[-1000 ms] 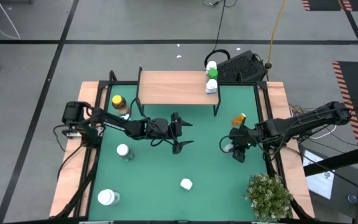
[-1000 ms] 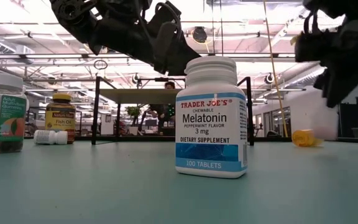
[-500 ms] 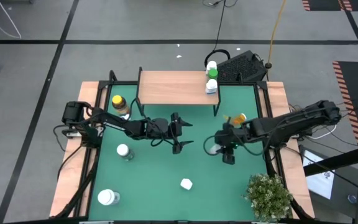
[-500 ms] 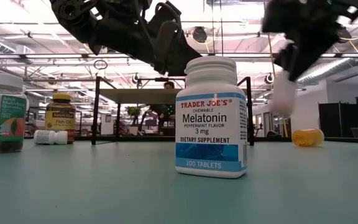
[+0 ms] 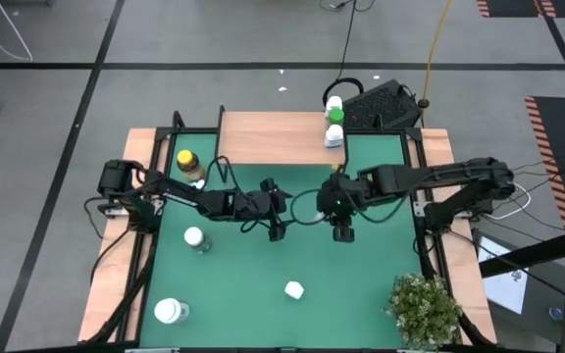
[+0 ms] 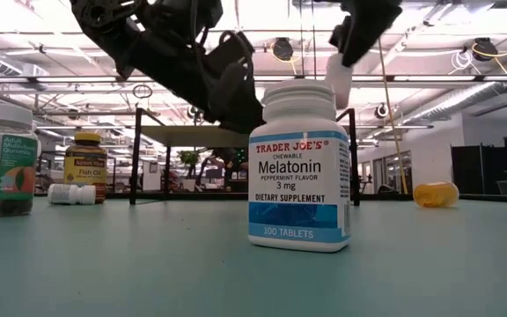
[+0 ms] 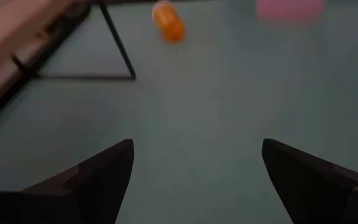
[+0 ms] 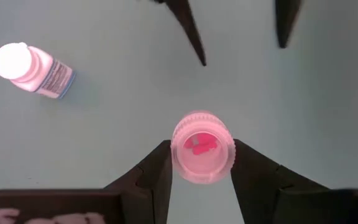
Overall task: Pick and place medicine bottles onto shelf by color
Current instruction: Put the pink pill bottle on the shelf
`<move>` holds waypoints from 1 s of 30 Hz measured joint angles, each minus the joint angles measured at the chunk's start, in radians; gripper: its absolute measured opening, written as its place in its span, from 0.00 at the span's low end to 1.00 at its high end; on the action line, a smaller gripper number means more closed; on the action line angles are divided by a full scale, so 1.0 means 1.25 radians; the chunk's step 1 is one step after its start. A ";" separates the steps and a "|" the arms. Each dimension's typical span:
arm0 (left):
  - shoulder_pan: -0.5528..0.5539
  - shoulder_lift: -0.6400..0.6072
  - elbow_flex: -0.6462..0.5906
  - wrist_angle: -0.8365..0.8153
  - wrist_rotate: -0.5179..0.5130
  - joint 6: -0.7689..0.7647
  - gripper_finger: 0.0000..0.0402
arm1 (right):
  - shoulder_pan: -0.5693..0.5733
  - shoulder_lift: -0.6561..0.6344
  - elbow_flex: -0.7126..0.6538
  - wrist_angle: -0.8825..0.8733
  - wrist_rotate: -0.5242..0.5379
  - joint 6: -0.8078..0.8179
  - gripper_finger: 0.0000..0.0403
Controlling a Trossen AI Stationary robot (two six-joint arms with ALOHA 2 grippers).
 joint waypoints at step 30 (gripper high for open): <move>-0.009 0.000 -0.079 -0.074 -0.020 -0.132 0.89 | -0.541 0.411 0.641 -0.132 0.019 -0.270 0.32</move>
